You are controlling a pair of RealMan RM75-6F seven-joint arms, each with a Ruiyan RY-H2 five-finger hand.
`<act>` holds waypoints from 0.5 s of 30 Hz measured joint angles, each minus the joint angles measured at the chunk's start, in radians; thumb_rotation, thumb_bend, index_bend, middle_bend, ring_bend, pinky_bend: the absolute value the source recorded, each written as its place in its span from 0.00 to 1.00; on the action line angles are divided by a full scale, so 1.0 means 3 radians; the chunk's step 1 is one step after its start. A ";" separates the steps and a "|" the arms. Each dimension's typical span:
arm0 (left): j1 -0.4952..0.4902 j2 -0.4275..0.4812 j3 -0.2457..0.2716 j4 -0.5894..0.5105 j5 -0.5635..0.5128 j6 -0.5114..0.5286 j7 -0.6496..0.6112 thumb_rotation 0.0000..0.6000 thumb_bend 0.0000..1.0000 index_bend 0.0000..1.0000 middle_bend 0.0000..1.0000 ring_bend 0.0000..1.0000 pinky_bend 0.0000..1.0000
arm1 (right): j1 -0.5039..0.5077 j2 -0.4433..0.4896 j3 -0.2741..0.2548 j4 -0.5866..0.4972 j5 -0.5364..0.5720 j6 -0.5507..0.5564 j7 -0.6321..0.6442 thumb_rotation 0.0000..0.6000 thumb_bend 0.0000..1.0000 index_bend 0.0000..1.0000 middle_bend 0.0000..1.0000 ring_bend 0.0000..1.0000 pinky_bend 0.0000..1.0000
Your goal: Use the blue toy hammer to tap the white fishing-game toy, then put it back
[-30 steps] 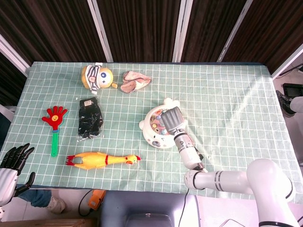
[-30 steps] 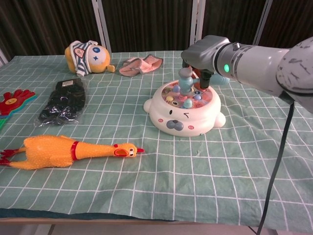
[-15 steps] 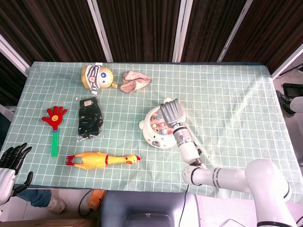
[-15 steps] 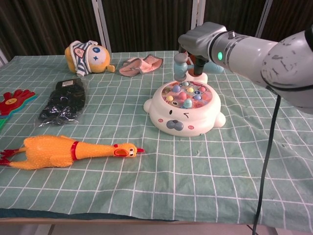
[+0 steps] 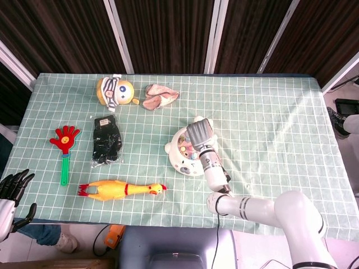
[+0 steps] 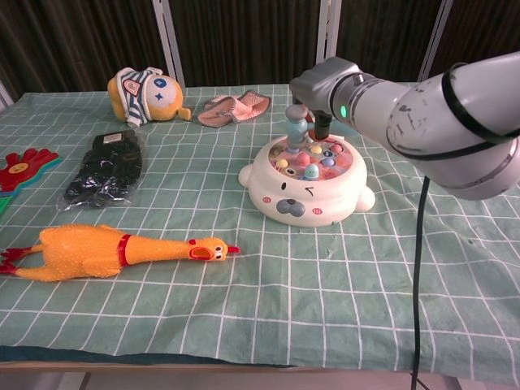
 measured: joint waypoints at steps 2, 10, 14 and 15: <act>-0.0001 0.0001 0.0000 0.0001 0.0005 0.0000 -0.0005 1.00 0.47 0.00 0.00 0.00 0.02 | 0.0008 -0.0011 0.0016 0.0003 0.0032 0.0010 -0.0029 1.00 0.69 0.93 0.65 0.65 0.64; 0.0003 -0.0005 0.0011 0.0001 0.0045 0.0017 0.0018 1.00 0.47 0.00 0.00 0.00 0.02 | -0.0058 0.0155 0.0073 -0.0234 -0.0067 0.0092 0.0105 1.00 0.69 0.93 0.65 0.65 0.64; 0.0014 -0.0012 0.0015 -0.0001 0.0064 0.0044 0.0038 1.00 0.47 0.00 0.00 0.00 0.02 | -0.0169 0.0375 0.0037 -0.0515 -0.0242 0.0143 0.0233 1.00 0.69 0.93 0.65 0.65 0.63; 0.0017 -0.0014 0.0015 -0.0002 0.0067 0.0048 0.0046 1.00 0.47 0.00 0.00 0.00 0.02 | -0.0205 0.0442 0.0016 -0.0599 -0.0298 0.0157 0.0267 1.00 0.69 0.93 0.65 0.65 0.63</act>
